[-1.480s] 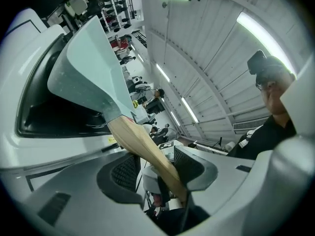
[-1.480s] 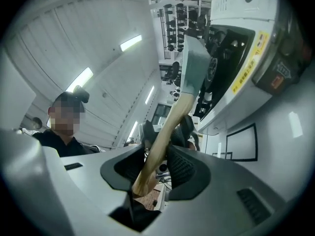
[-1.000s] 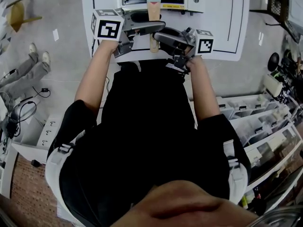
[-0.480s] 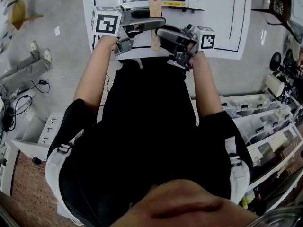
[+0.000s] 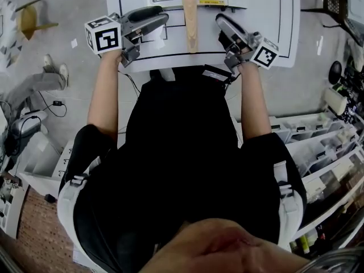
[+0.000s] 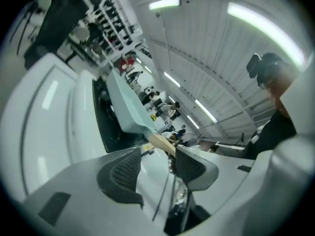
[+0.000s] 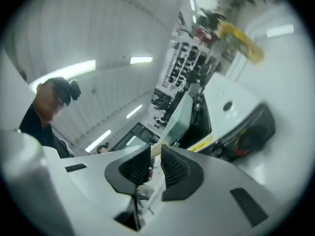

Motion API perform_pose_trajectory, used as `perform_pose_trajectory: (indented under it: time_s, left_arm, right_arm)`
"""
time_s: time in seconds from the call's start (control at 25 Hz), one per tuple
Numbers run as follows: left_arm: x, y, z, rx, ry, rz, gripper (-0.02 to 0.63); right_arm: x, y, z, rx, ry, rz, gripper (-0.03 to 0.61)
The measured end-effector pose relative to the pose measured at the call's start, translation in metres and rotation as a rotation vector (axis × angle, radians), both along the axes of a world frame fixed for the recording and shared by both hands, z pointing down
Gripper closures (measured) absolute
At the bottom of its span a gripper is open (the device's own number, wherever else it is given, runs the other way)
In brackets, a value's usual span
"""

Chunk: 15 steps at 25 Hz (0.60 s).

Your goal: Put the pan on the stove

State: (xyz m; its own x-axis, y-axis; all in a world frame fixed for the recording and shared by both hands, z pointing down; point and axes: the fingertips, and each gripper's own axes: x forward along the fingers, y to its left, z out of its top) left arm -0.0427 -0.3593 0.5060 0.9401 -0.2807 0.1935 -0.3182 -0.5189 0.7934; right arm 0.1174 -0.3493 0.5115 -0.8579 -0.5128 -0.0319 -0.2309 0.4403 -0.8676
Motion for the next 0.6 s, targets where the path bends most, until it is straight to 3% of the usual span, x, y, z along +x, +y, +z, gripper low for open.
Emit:
perform_pose_trajectory:
  time_s: [0.16,0.32,0.48,0.6]
  left_arm:
    - [-0.045,0.000,-0.045,0.304,-0.112,-0.218,0.505]
    - [-0.092,0.029,-0.105,0.569,-0.182,-0.429,0.560]
    - [-0.141,0.066,-0.145,0.731,-0.245,-0.587,0.584]
    - [-0.172,0.097,-0.158,0.770,-0.286,-0.657,0.588]
  right_arm:
    - [0.019,0.007,-0.049,0.298,0.332,0.216,0.531]
    - [0.038,0.047,-0.092,0.465,0.578,0.500,0.536]
    - [0.029,0.100,-0.136,0.616,0.733,0.679,0.535]
    - [0.016,0.146,-0.158,0.690,0.826,0.741,0.535]
